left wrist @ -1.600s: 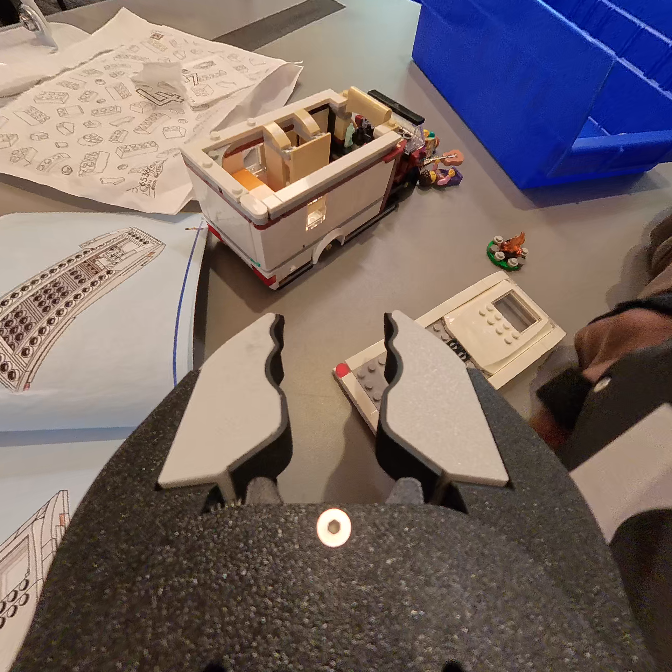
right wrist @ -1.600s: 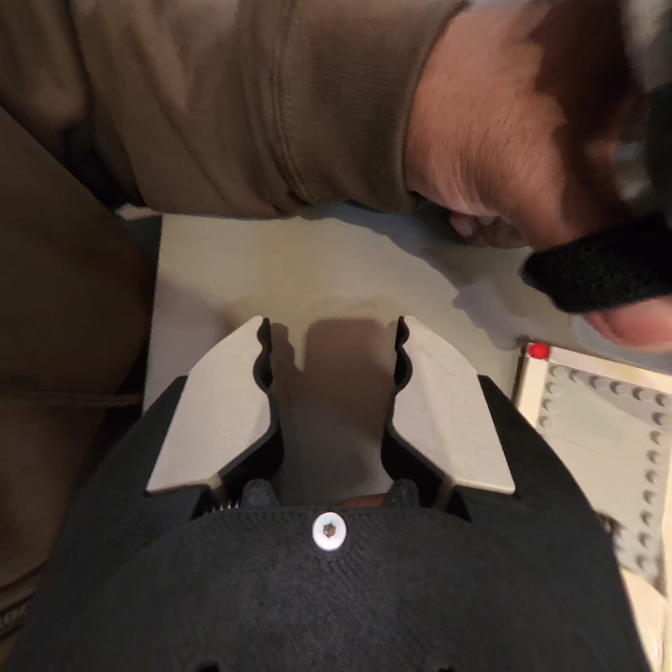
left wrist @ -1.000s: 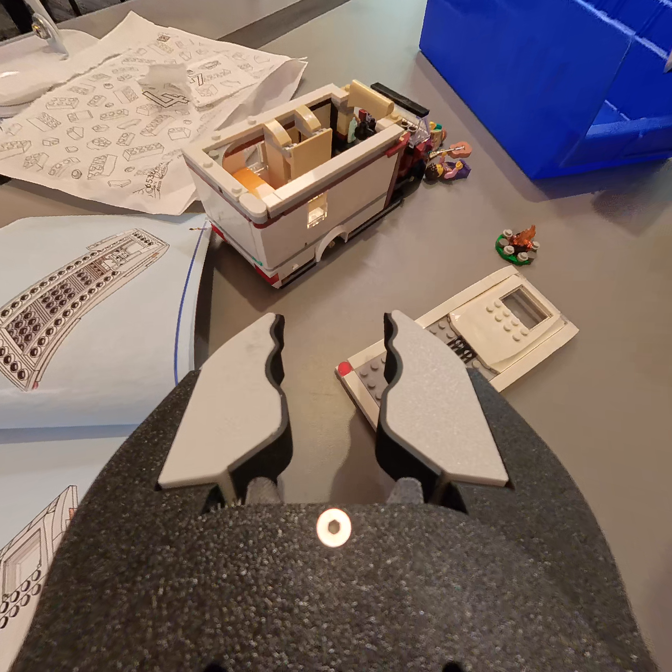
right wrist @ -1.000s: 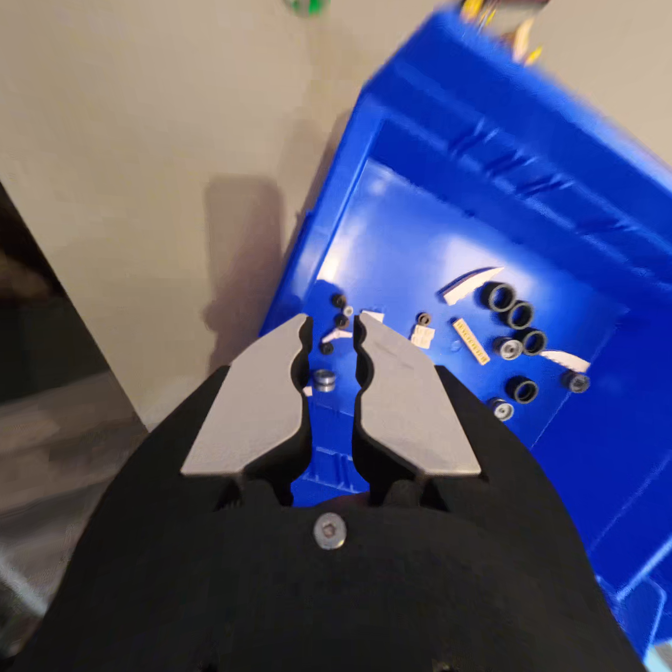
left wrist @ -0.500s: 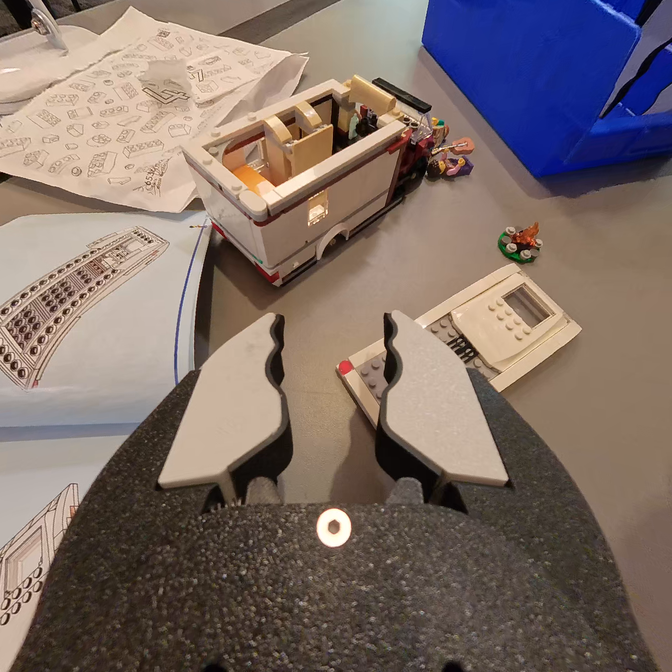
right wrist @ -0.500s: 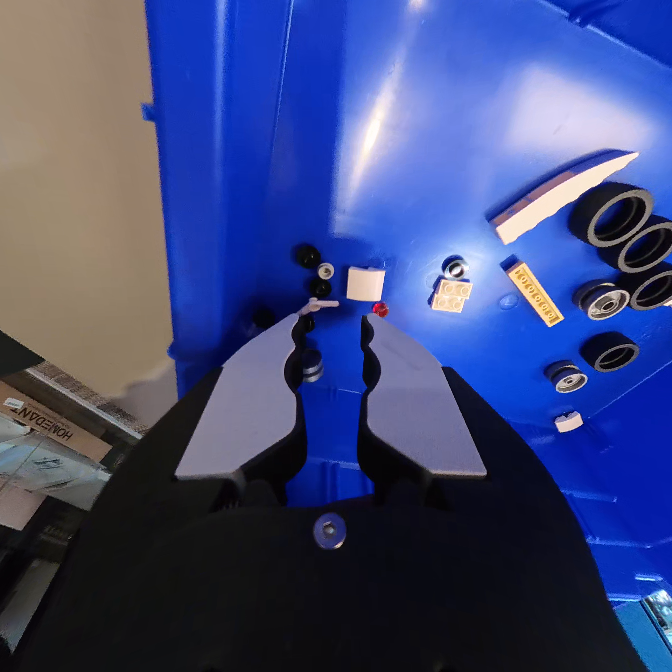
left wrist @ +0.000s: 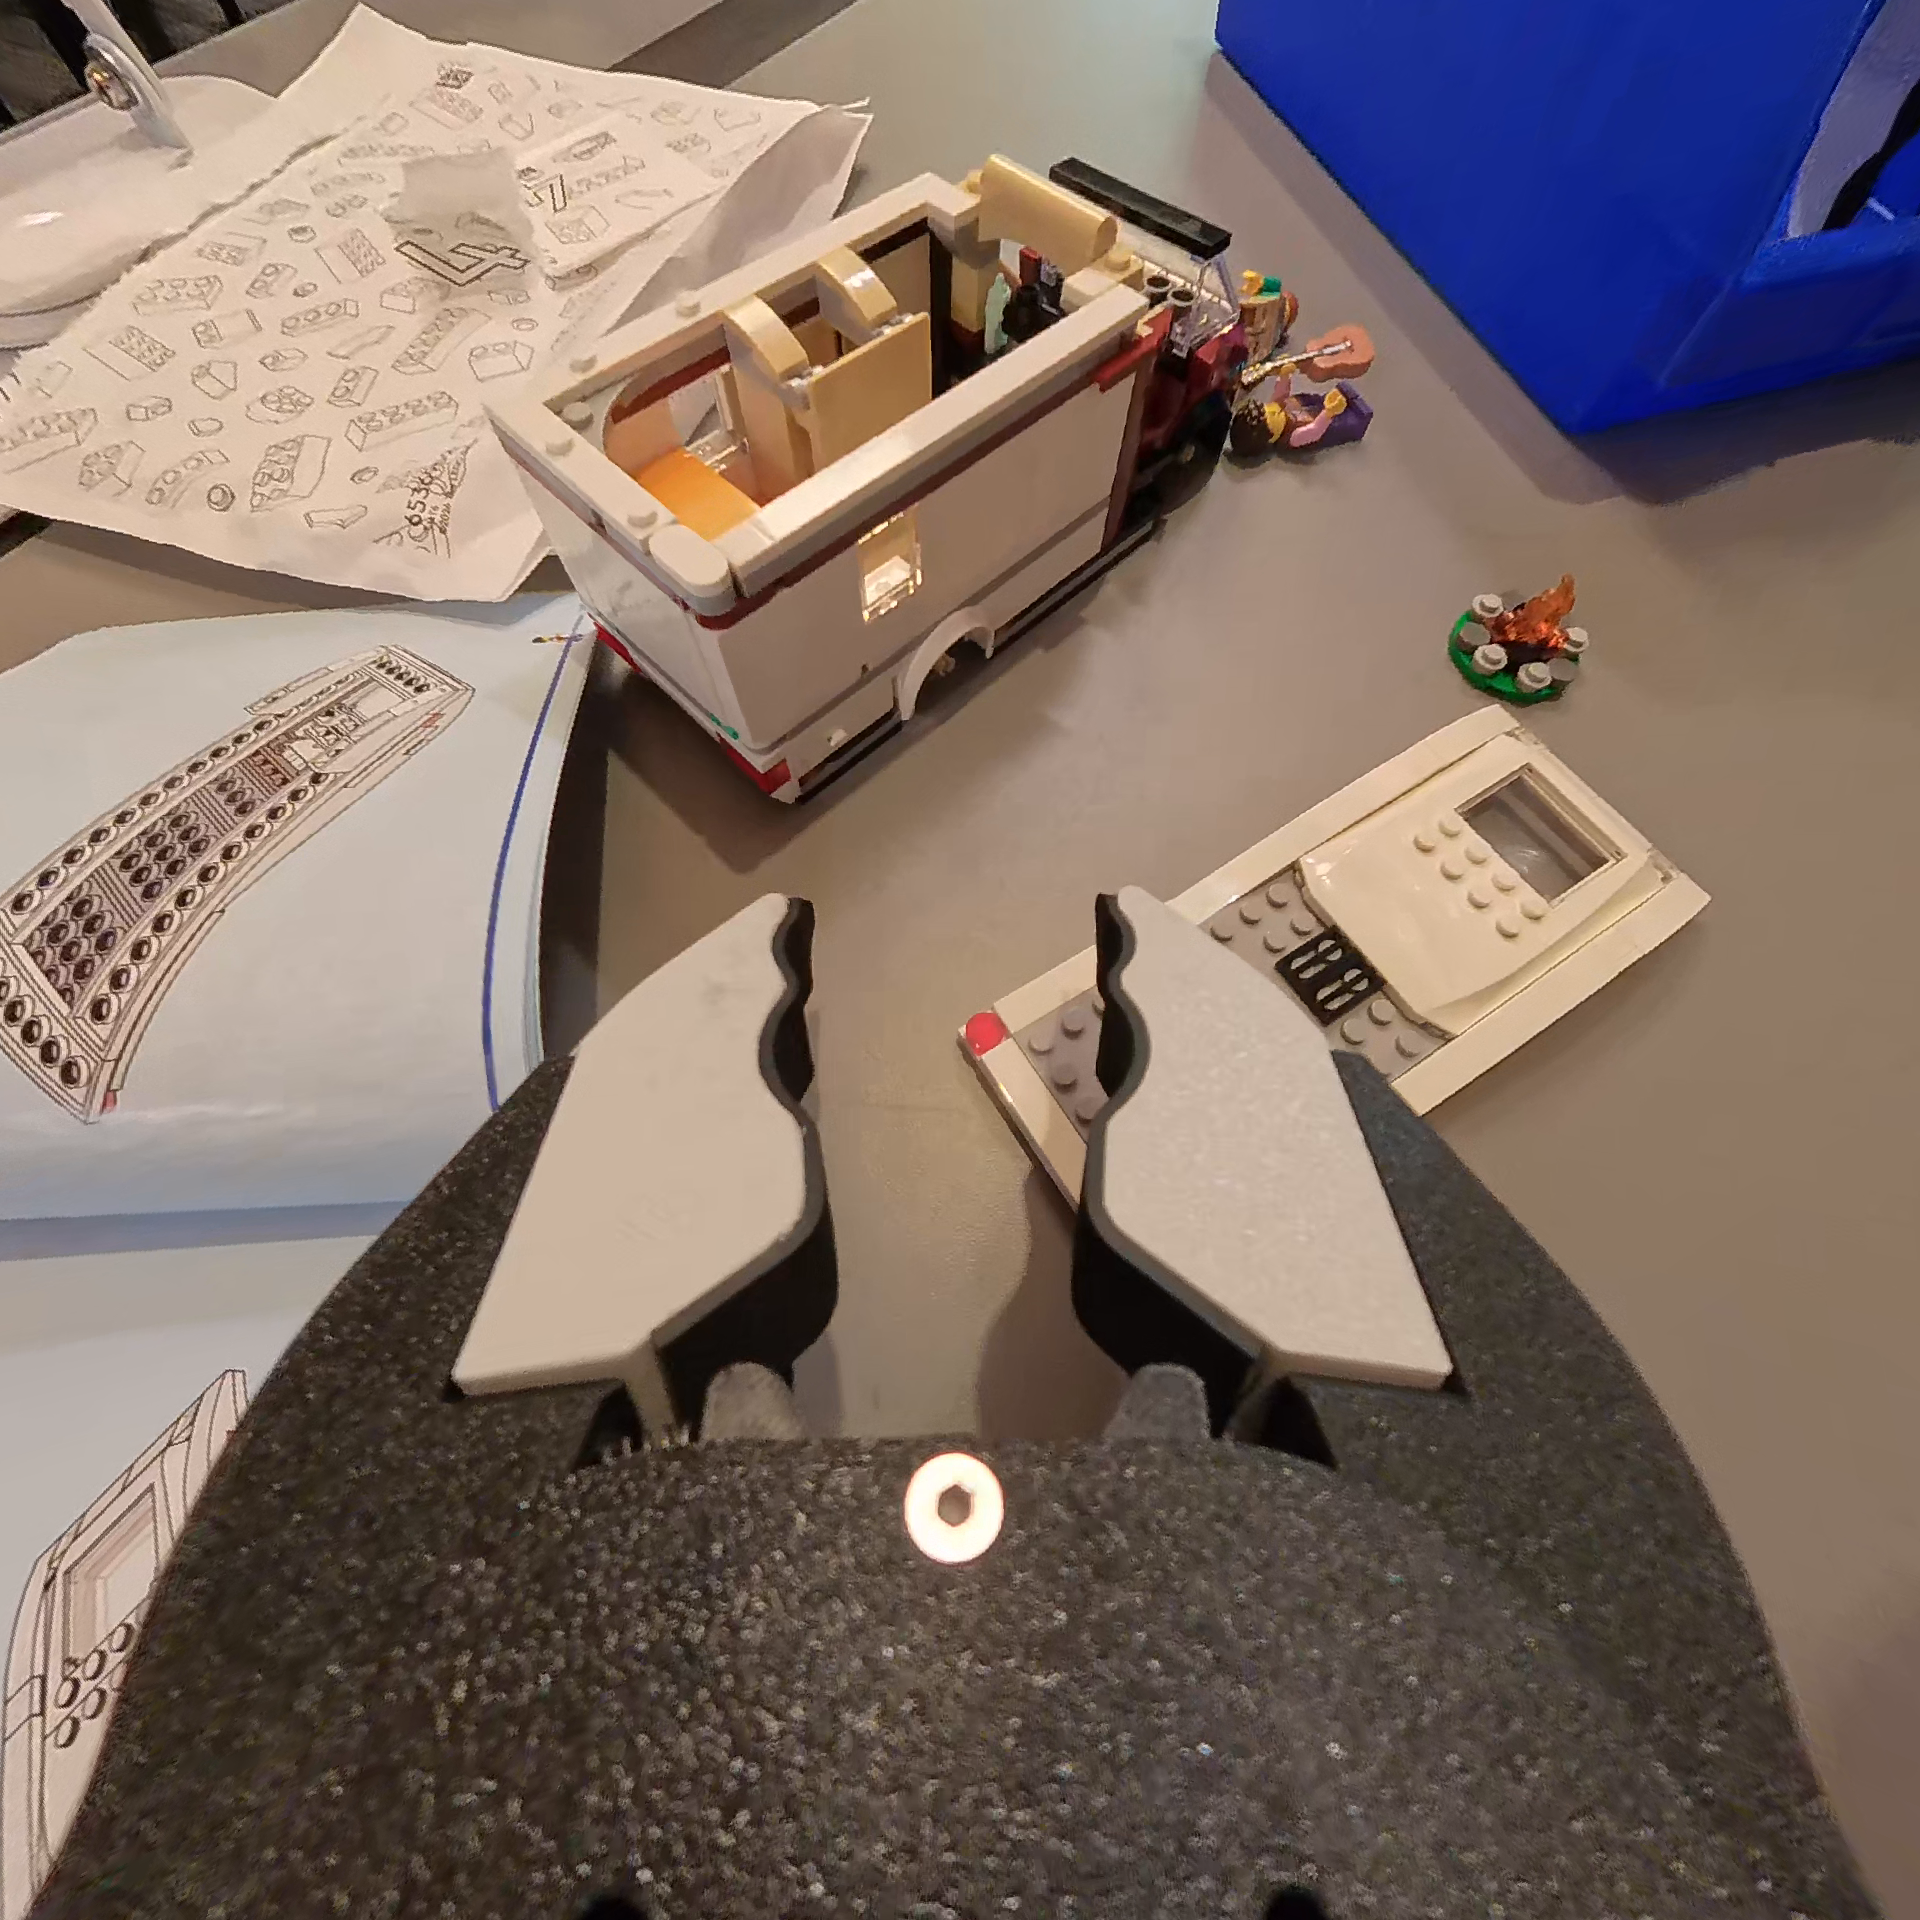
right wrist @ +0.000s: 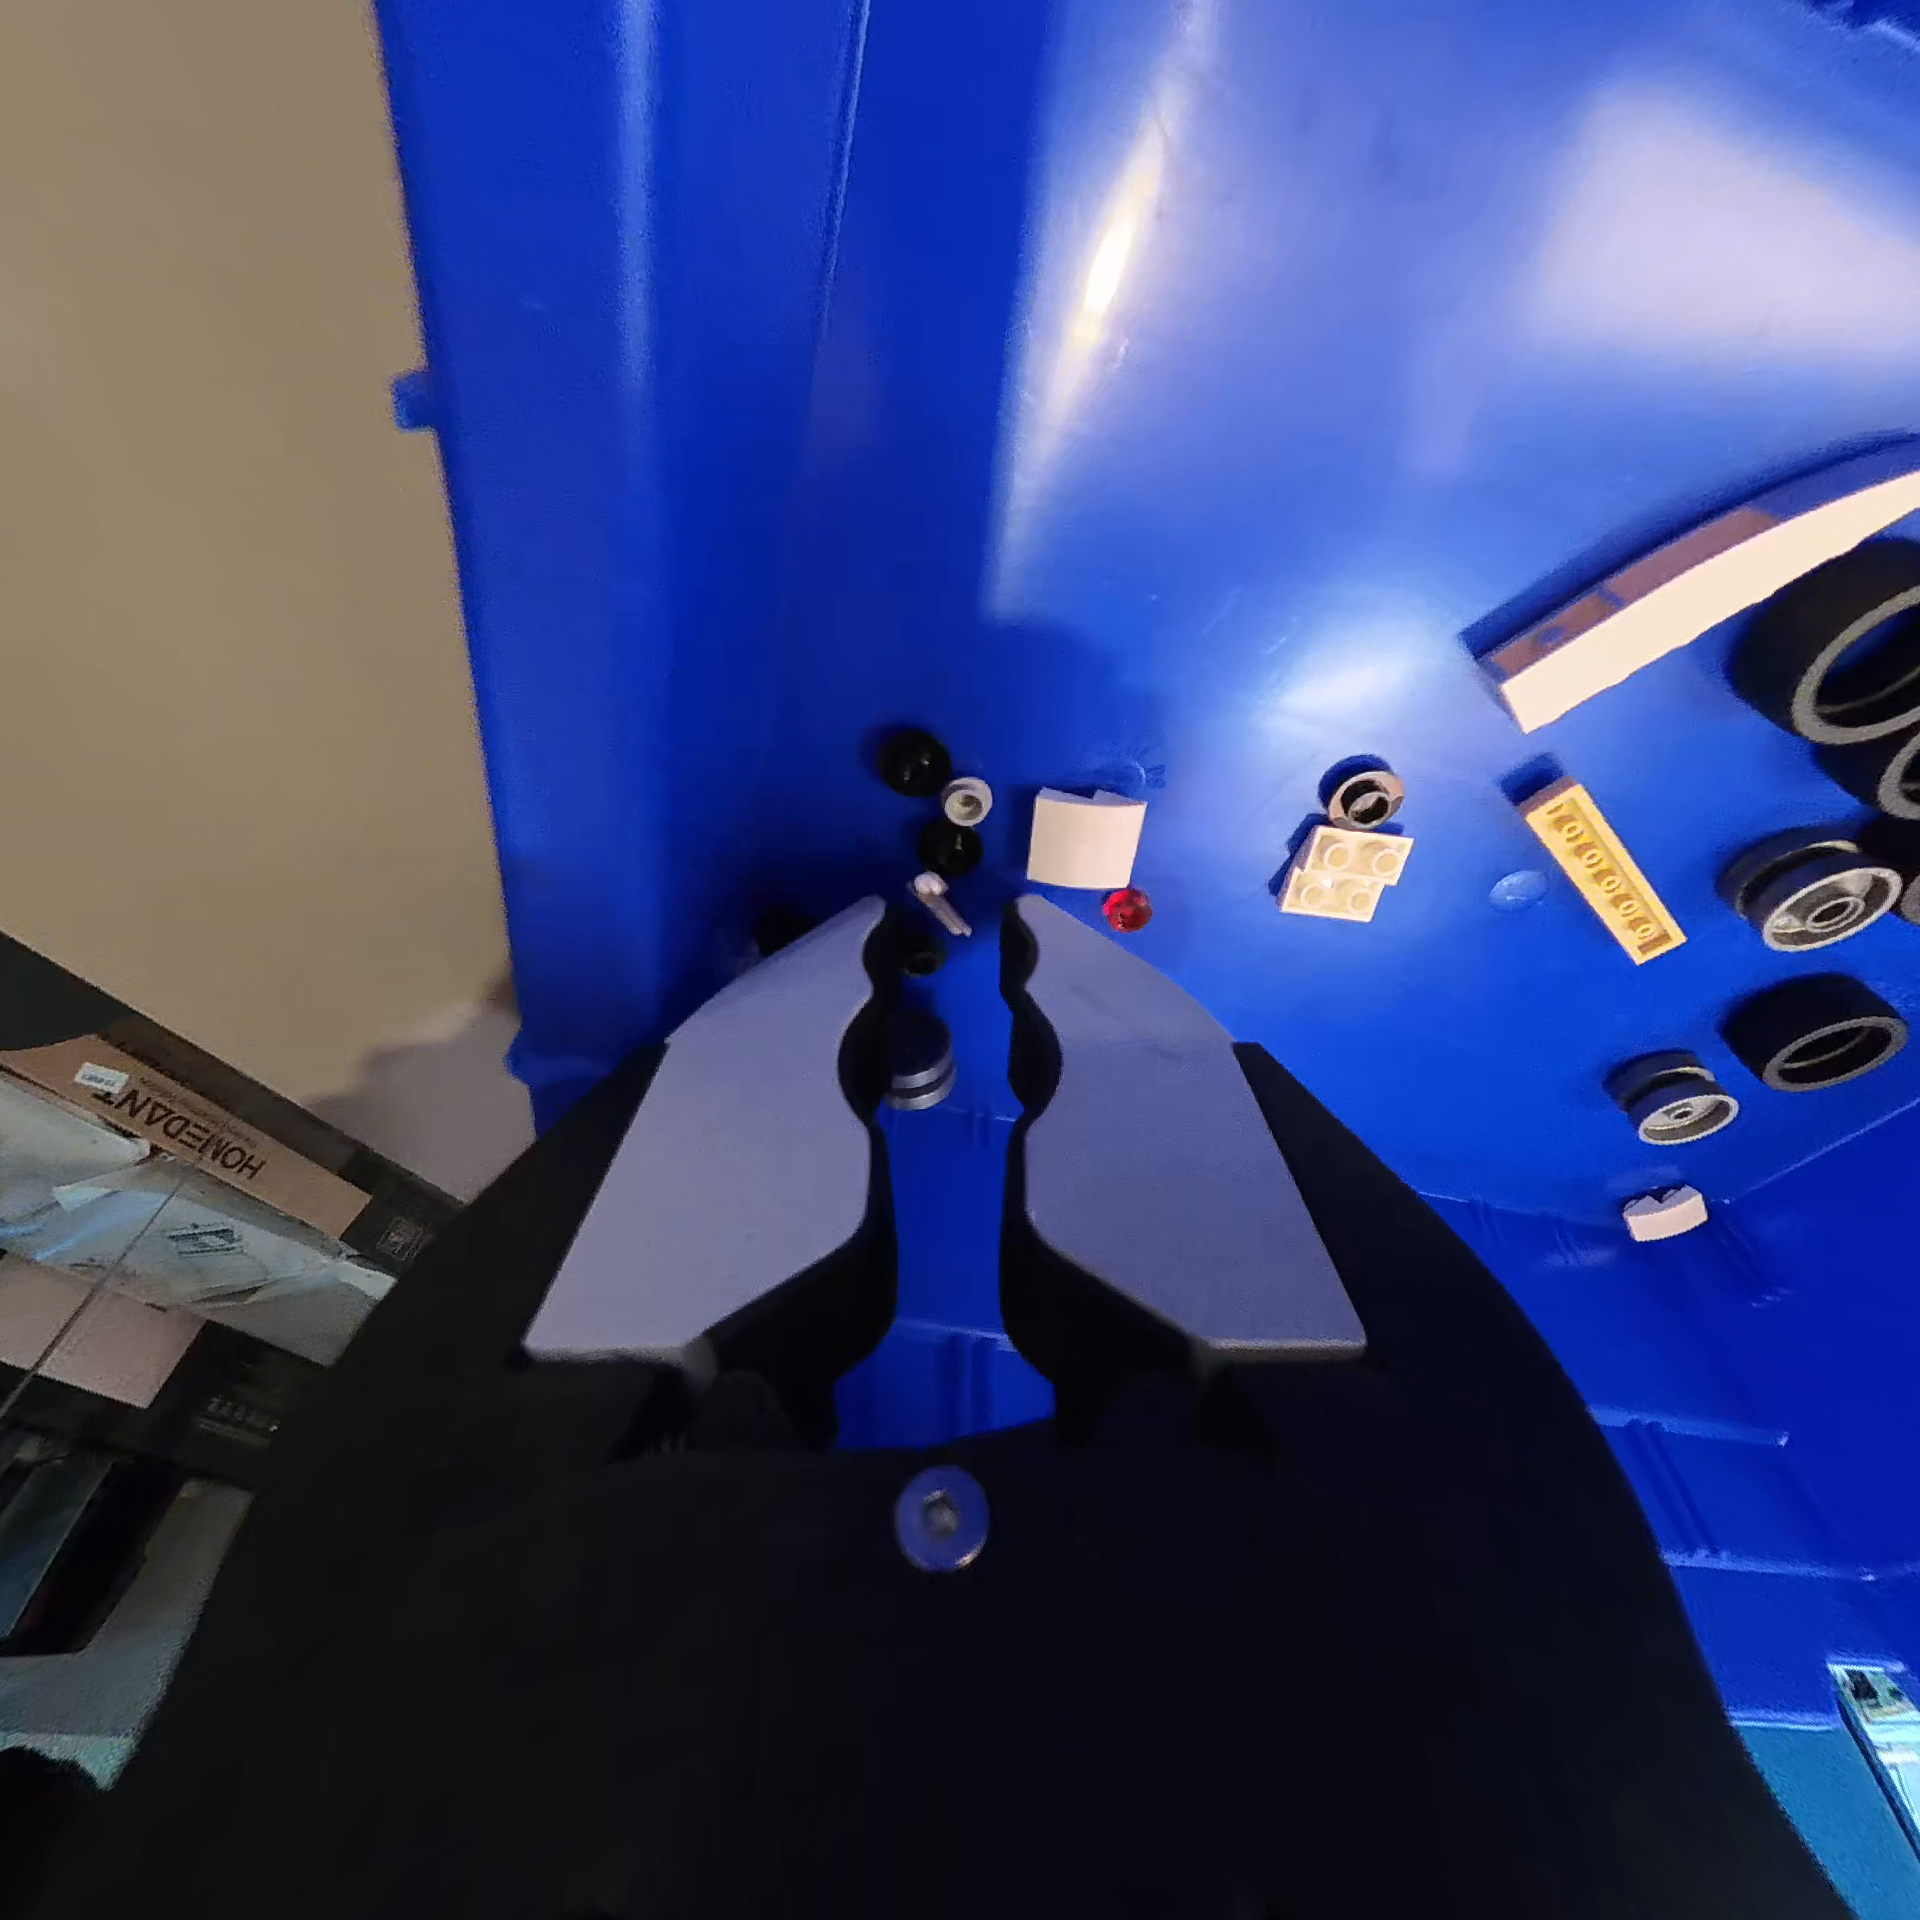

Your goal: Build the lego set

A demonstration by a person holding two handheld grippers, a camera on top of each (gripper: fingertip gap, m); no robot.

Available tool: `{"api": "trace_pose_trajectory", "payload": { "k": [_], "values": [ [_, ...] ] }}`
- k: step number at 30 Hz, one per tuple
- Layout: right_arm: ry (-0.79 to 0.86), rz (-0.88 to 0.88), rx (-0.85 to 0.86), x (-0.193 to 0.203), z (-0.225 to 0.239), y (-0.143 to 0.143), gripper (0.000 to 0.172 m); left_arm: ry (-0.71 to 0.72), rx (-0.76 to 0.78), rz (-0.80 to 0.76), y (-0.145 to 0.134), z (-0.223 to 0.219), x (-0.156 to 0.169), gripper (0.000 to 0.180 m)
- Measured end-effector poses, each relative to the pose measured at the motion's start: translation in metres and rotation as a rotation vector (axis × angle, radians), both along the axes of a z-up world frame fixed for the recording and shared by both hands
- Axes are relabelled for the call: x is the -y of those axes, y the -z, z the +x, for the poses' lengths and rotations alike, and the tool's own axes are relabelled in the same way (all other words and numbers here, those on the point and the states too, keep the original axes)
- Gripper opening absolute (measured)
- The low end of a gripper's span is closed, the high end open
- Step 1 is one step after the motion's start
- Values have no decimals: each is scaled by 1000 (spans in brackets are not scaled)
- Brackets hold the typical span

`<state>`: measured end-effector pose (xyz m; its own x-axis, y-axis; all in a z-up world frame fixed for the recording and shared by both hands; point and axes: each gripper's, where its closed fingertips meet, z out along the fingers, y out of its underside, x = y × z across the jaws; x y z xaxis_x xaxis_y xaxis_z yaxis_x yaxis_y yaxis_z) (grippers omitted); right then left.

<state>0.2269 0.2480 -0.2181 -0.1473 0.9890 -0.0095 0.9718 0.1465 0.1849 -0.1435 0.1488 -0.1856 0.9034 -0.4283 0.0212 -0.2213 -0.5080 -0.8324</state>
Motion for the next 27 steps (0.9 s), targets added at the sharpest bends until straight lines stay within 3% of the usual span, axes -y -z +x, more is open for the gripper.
{"api": "trace_pose_trajectory", "payload": {
  "k": [4,11,18,22,27],
  "values": [
    [-21,-8,-8,3,-3,0,4,6,-36,2,2,2,0,53],
    [-30,19,-2,1,-2,-2,4,19,-85,6,5,5,1,53],
    [0,122,-89,-5,-19,-47,4,16,-81,6,5,4,1,53],
    [-76,109,-238,32,-69,-74,4,20,-85,7,5,5,2,53],
    [-226,-30,-379,111,-128,-59,4,25,-107,11,6,5,3,53]
  ]
}}
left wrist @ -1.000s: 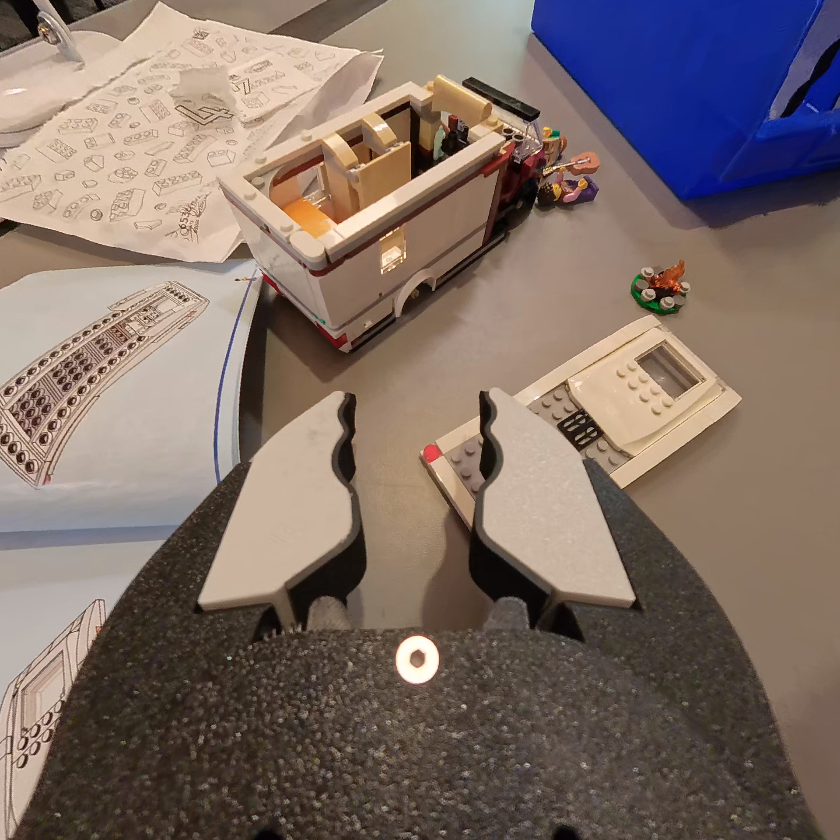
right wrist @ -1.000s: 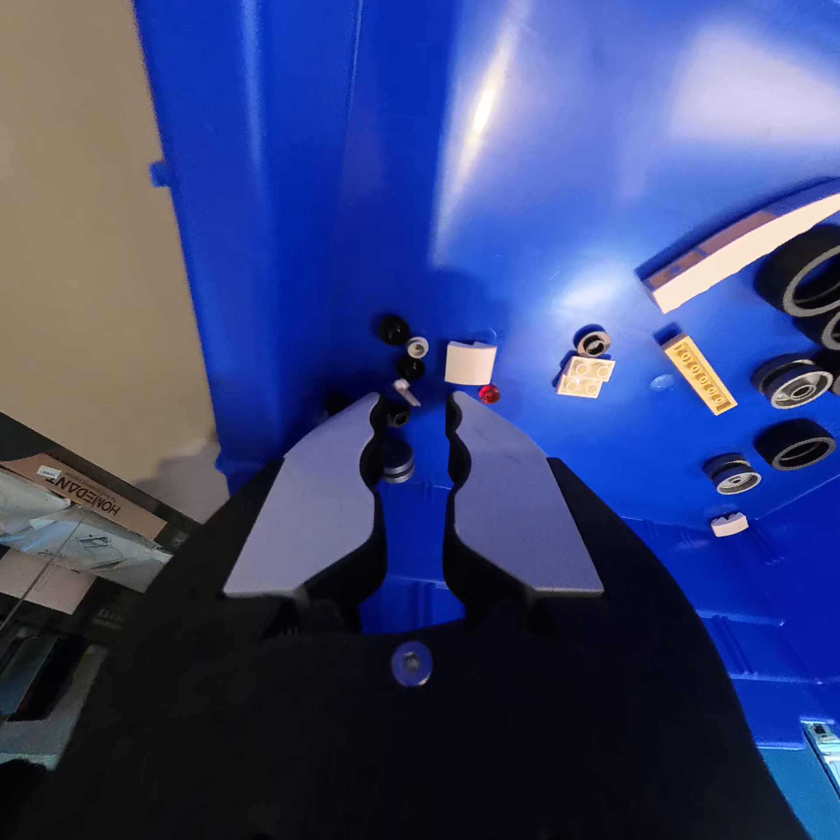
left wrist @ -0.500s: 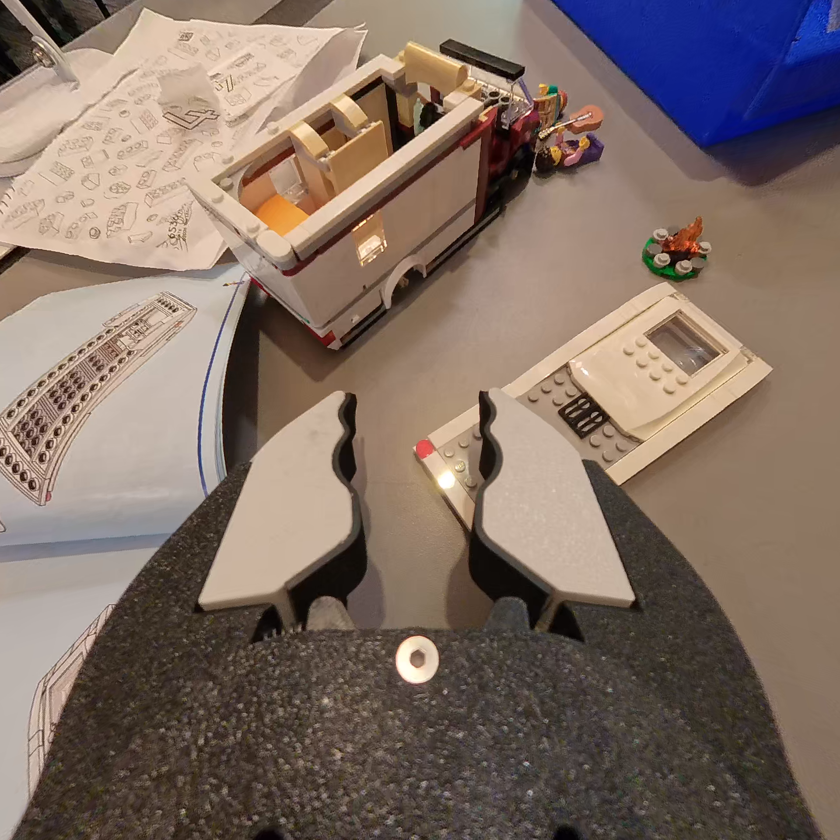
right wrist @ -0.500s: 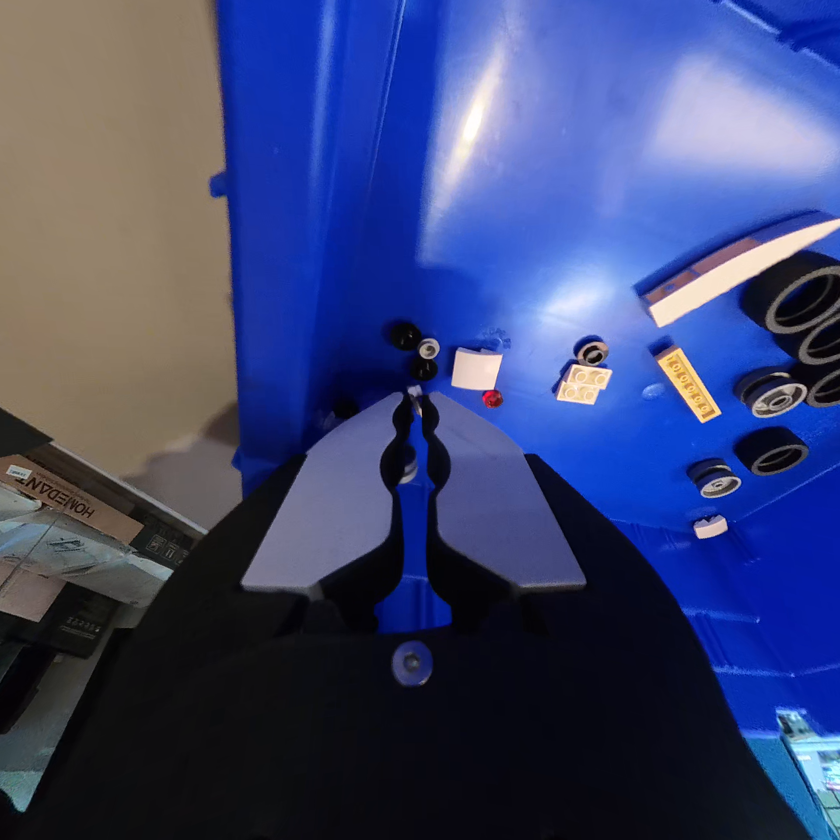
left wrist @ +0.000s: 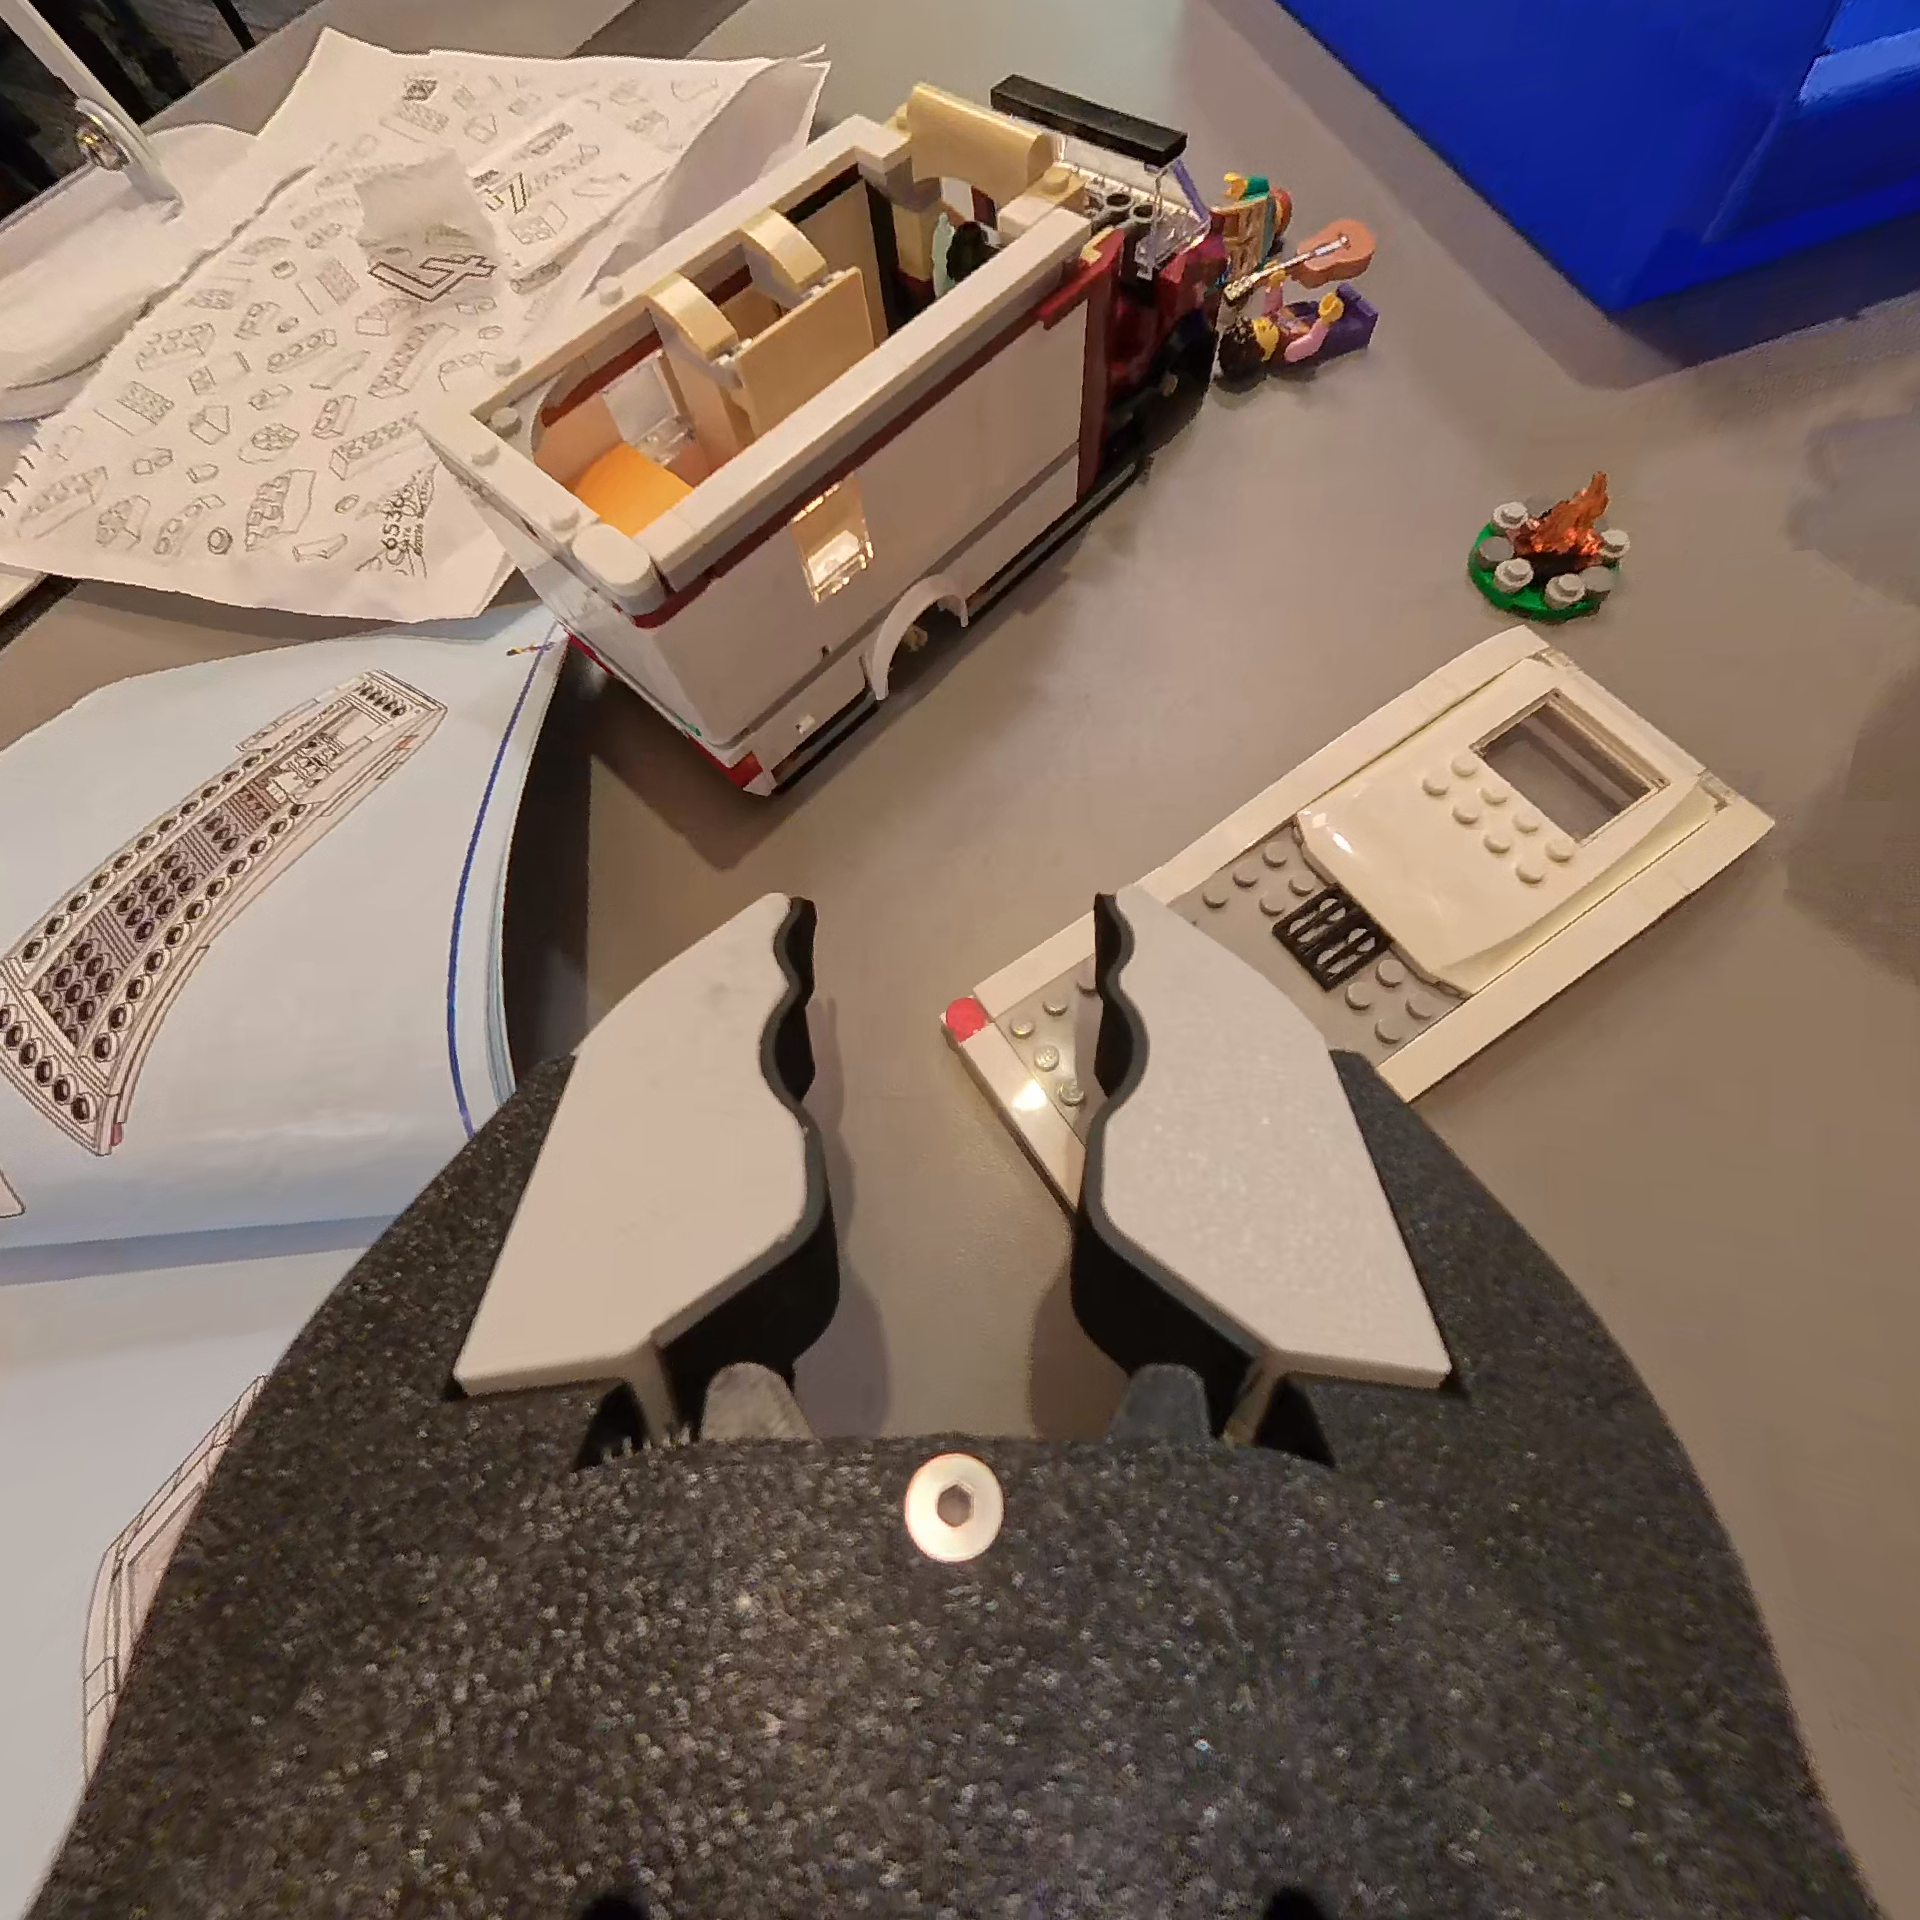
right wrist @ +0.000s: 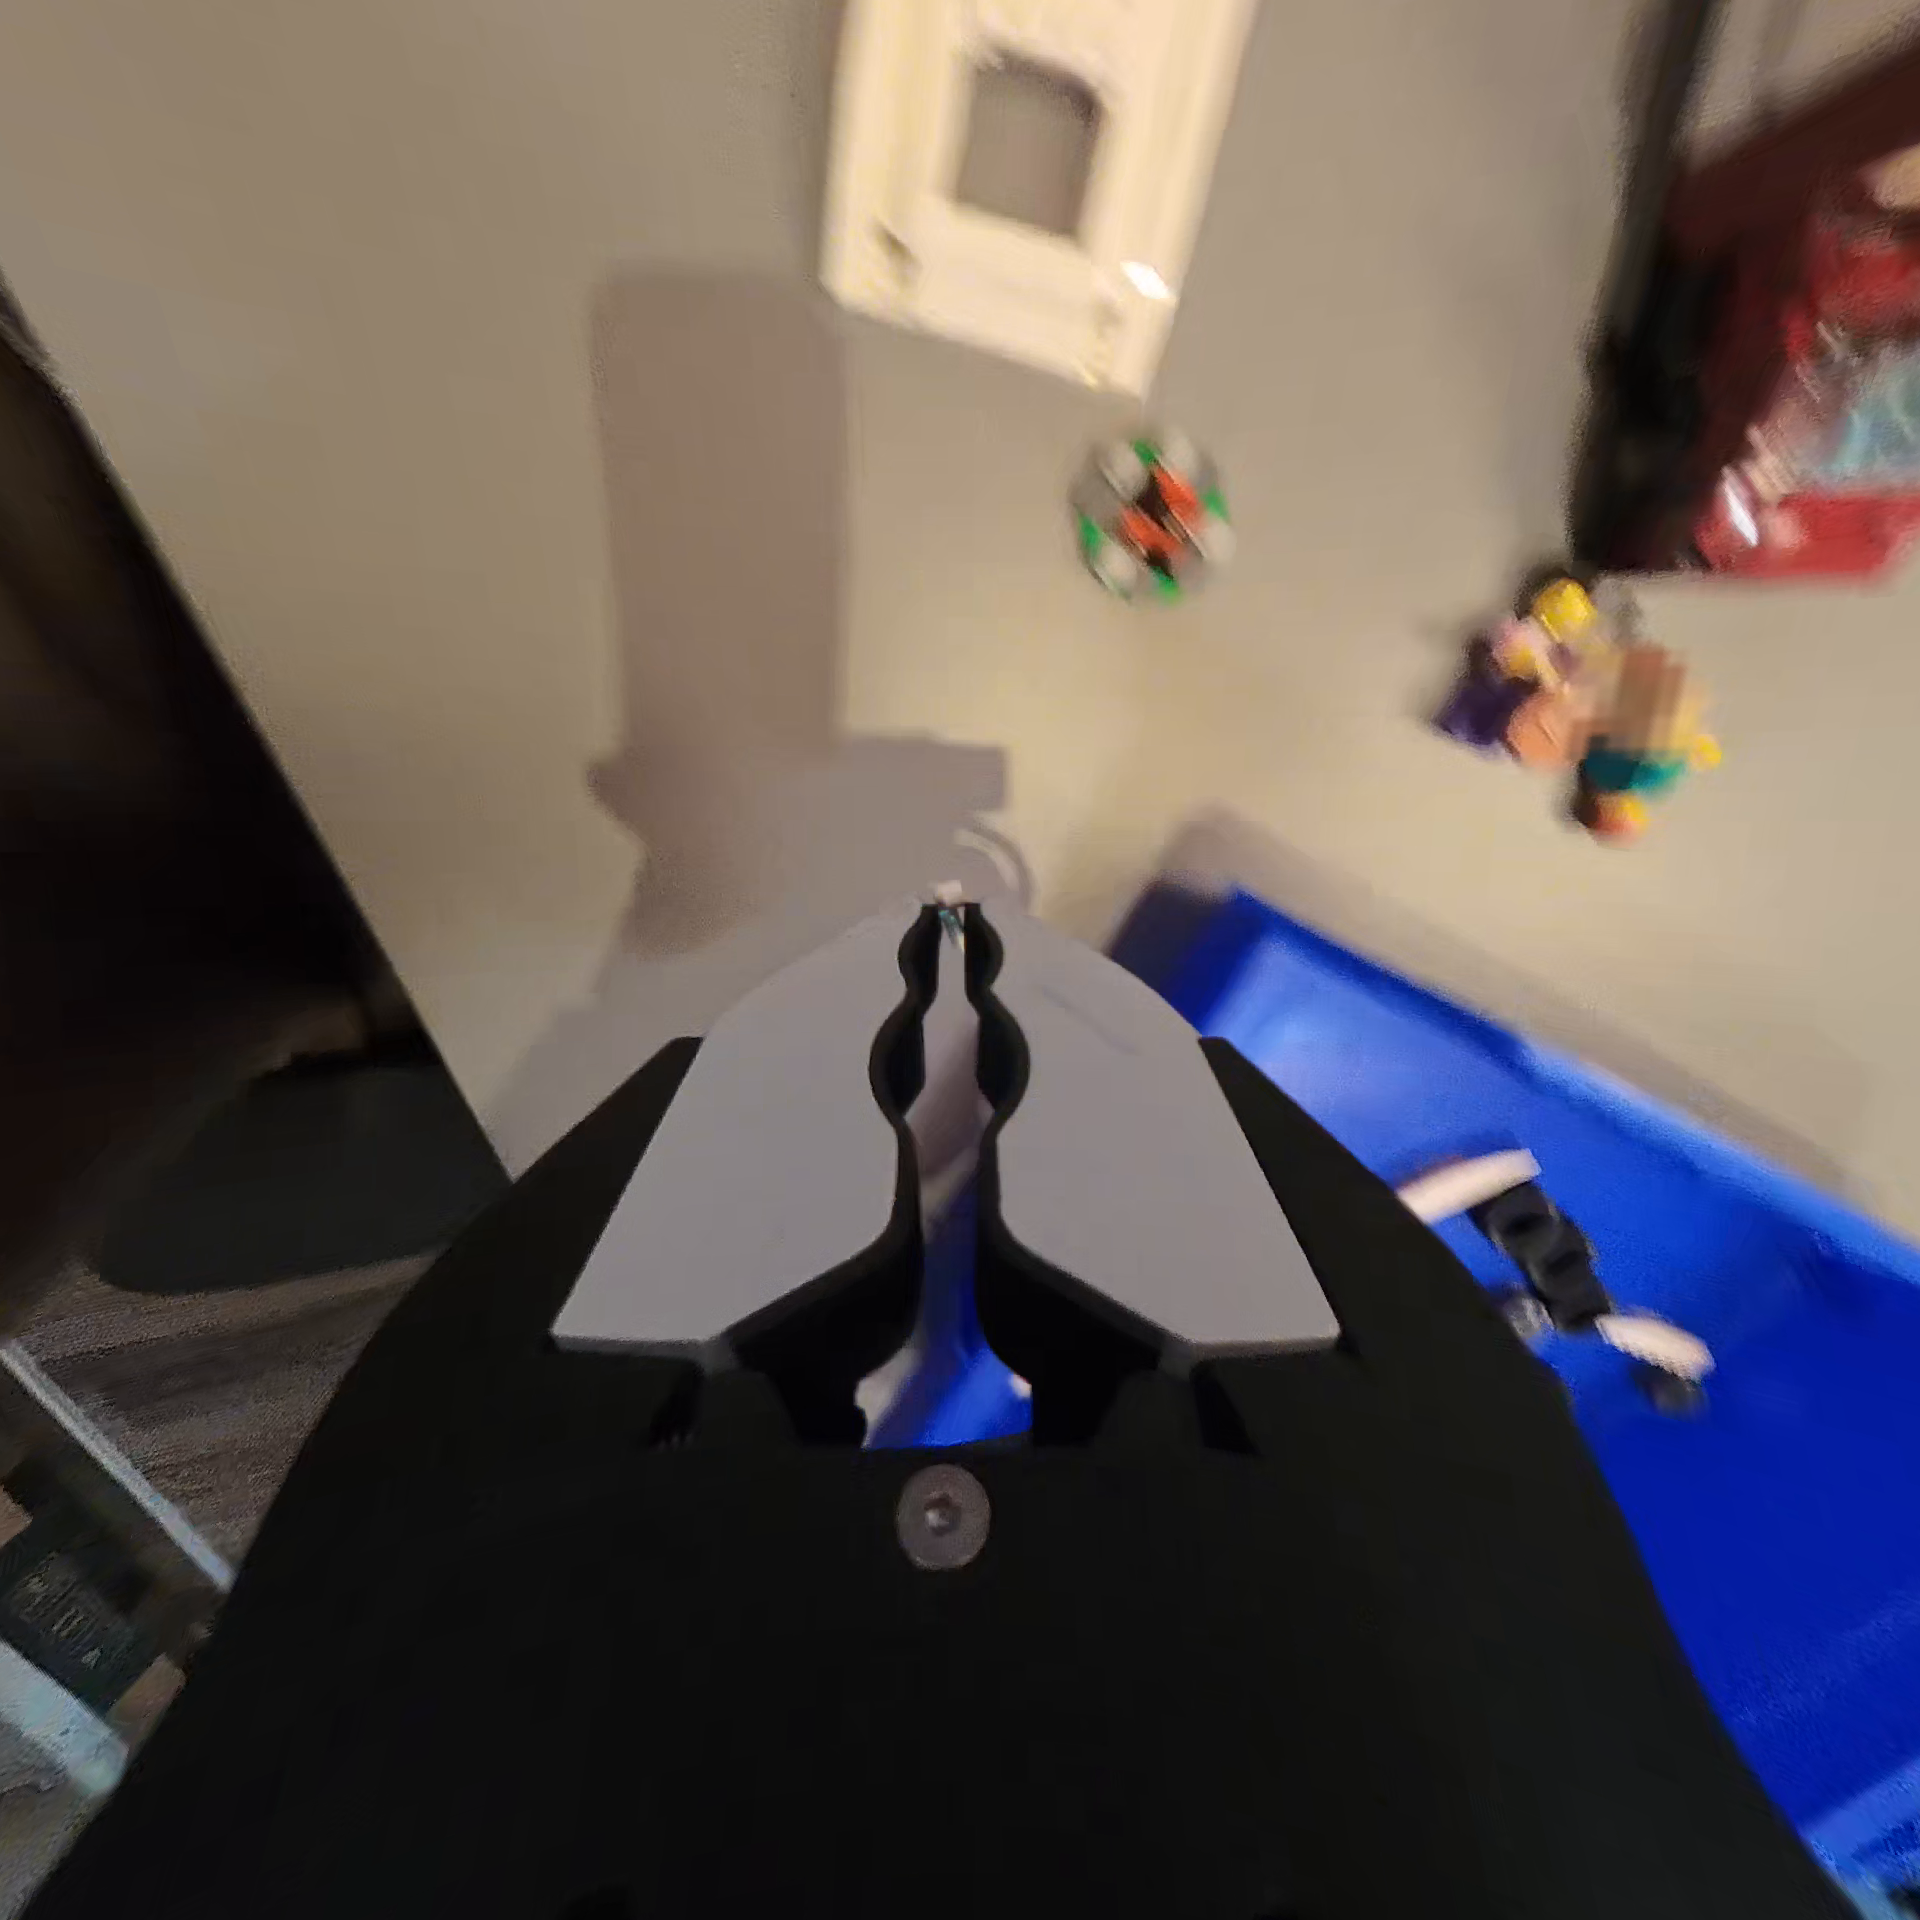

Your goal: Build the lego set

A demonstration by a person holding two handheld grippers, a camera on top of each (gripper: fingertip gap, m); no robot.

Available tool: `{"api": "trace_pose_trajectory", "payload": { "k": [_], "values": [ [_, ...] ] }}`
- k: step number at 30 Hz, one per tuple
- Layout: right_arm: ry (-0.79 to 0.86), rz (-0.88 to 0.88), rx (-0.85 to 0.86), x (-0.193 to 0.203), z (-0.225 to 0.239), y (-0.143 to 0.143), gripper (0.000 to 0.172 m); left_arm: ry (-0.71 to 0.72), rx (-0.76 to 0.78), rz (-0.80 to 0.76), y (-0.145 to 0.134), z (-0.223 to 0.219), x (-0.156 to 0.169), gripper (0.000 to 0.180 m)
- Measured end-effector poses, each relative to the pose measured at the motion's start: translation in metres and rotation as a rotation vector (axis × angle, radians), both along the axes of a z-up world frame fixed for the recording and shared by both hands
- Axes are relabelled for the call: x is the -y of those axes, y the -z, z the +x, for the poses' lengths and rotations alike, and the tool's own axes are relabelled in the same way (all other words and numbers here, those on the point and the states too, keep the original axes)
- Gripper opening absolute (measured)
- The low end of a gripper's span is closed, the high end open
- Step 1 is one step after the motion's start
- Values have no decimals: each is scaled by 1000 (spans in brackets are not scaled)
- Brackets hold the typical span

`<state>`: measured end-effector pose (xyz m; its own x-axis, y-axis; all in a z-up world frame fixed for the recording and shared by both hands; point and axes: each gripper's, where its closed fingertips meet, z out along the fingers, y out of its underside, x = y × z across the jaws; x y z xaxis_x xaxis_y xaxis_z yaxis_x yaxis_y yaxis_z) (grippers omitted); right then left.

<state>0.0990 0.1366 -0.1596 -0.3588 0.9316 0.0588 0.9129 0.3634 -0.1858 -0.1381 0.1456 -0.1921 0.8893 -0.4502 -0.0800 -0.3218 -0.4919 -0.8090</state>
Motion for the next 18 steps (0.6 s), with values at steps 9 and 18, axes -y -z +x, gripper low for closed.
{"api": "trace_pose_trajectory", "payload": {
  "k": [9,18],
  "values": [
    [0,-73,-36,36,-18,54,4,-2,12,-5,0,0,0,53],
    [121,-102,-138,30,-14,58,19,-3,21,-9,0,-1,0,53]
  ]
}}
